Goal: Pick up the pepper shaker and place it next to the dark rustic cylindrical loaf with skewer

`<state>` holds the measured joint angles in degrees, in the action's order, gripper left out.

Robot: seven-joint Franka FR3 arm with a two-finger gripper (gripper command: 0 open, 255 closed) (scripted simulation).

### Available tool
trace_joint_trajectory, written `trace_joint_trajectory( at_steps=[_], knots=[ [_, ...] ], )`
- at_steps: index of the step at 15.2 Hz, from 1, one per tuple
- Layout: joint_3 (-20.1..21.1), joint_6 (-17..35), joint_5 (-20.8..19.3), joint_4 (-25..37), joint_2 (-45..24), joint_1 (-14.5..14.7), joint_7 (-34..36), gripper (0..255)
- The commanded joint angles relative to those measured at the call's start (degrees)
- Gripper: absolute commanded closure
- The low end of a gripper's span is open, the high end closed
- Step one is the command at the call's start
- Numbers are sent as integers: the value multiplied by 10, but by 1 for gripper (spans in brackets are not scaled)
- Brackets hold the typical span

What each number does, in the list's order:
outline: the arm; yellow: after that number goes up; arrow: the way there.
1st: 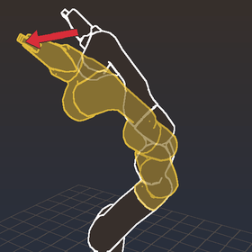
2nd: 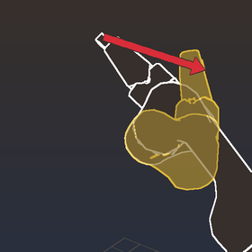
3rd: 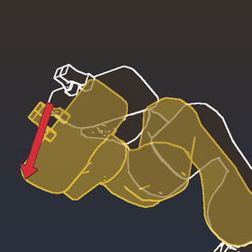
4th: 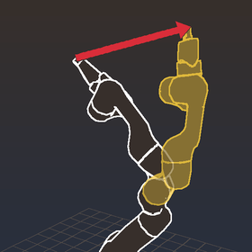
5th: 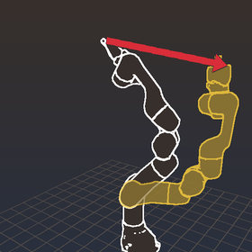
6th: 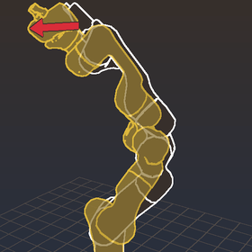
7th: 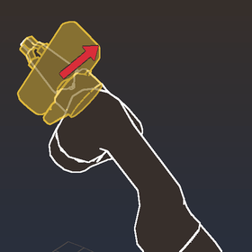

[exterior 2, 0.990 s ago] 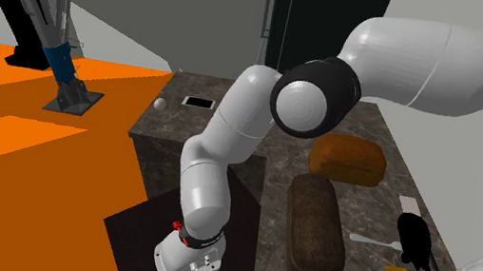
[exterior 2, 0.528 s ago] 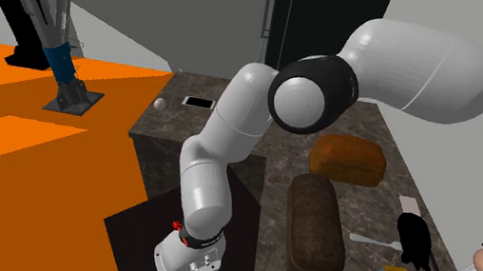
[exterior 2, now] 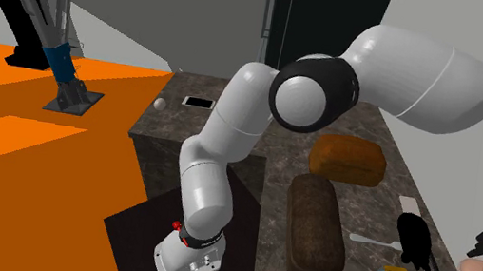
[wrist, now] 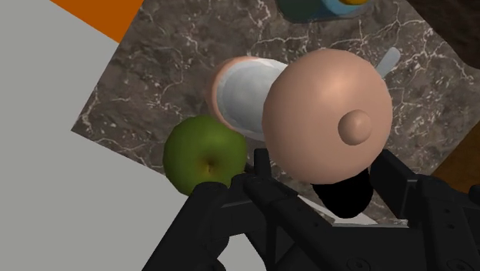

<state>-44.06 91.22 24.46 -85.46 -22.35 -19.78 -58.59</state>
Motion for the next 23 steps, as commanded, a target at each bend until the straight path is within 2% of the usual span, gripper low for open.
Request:
trace_joint_trajectory(
  at_steps=[1, 14, 22, 23],
  knots=[
    [0, 14, 0, -15, 0, 3, -3, 255],
    [10, 100, 20, -89, -21, 8, -29, 255],
    [10, 104, 21, -92, -23, 7, -31, 255],
    [10, 104, 21, -92, -23, 7, -31, 0]
  ],
)
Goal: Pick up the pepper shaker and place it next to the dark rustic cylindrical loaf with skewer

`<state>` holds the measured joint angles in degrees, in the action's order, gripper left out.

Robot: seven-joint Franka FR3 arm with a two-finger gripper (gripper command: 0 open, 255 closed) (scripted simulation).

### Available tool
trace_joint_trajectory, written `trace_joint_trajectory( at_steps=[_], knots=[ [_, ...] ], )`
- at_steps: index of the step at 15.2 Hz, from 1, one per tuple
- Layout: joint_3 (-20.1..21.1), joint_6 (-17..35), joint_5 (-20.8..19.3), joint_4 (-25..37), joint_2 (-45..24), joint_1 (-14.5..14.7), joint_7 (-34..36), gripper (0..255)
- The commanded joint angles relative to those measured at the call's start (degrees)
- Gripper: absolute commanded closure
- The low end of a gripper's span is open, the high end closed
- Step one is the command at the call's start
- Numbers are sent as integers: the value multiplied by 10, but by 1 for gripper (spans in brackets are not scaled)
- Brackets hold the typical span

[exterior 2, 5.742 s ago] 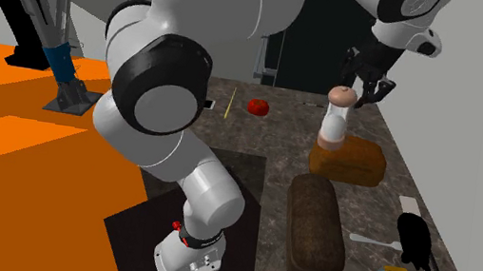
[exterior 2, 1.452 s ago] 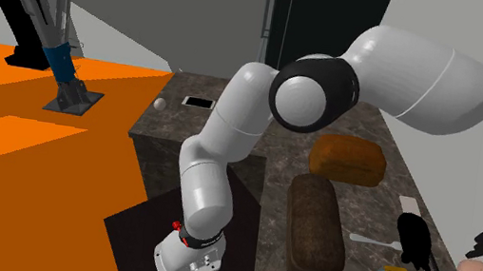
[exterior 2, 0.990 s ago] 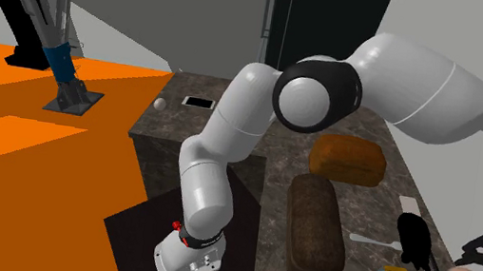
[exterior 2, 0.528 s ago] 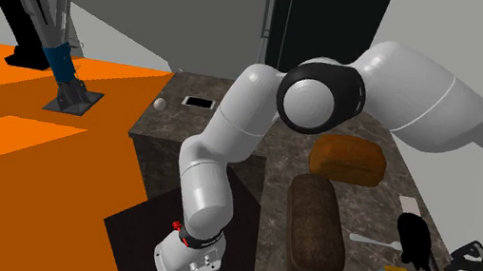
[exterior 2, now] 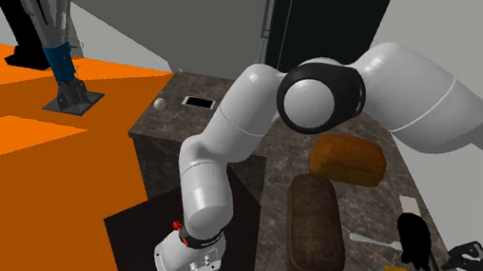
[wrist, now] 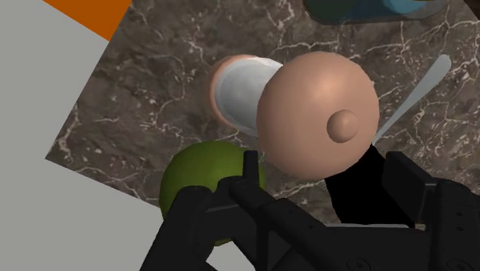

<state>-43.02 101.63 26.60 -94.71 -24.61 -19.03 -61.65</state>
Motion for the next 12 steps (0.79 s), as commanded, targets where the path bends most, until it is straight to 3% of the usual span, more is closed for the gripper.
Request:
trace_joint_trajectory(
  at_steps=[1, 5, 9, 12],
  knots=[
    [0, 0, 0, 0, 0, 0, 0, 0],
    [0, 0, 0, 0, 0, 0, 0, 0],
    [-6, -70, -8, 71, 1, -19, 9, 0],
    [-6, -69, -8, 71, 1, -19, 9, 0]
  ],
)
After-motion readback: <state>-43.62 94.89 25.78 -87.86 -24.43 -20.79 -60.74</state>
